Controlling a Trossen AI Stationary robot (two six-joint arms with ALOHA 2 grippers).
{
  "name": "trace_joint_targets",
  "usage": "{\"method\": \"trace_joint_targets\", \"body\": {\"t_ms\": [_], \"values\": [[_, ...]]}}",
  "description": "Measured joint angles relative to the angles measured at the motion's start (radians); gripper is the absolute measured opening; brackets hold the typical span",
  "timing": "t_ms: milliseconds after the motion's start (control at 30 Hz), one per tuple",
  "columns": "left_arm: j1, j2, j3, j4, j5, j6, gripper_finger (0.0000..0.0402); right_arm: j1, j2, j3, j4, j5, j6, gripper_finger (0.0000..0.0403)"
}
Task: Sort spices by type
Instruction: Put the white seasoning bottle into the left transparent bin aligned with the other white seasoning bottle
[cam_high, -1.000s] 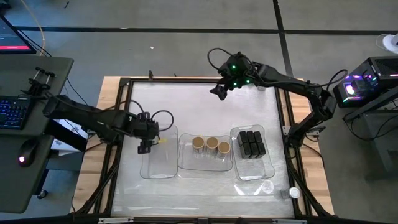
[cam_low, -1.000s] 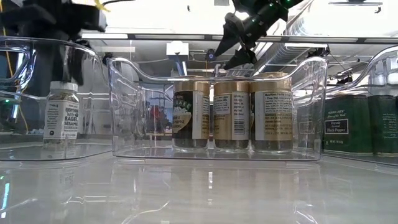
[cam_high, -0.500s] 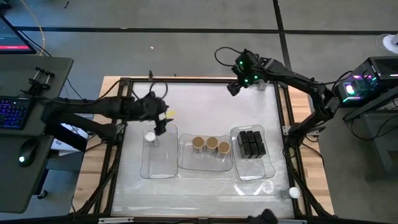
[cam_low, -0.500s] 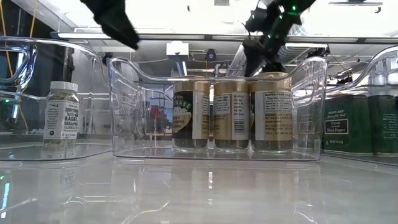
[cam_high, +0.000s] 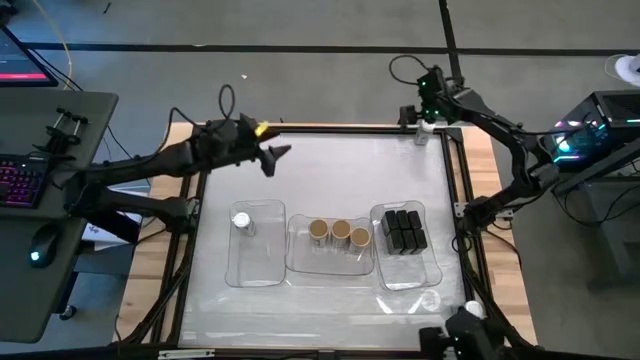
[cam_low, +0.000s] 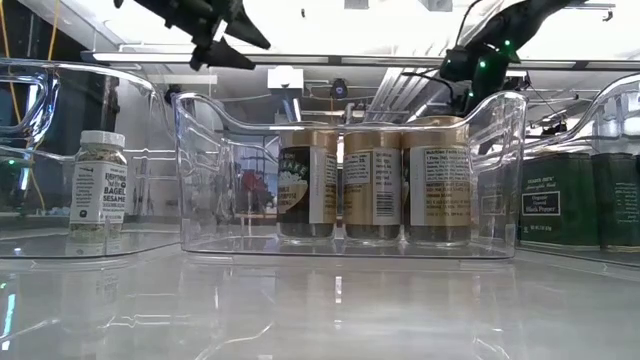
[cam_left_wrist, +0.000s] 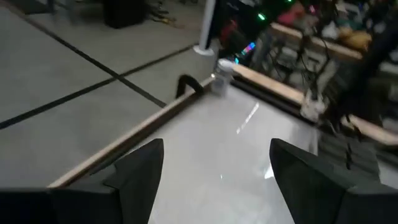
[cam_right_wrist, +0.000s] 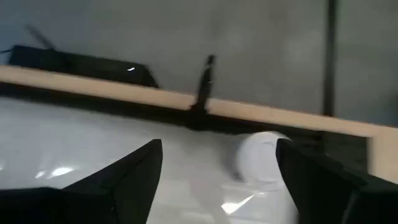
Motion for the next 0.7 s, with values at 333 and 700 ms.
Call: {"method": "trace_joint_targets", "body": {"t_ms": [333,700], "values": [[0.019,-0.094,0.000,0.006,0.000,-0.124,0.0280,-0.032,0.000,-0.001,-0.116,0.049,-0.099,0.0061],[0.018,-0.096,0.000,0.002,0.000,-0.128,0.0280,-0.058,0.045,-0.001,-0.100,0.047,-0.099,0.0003]]}}
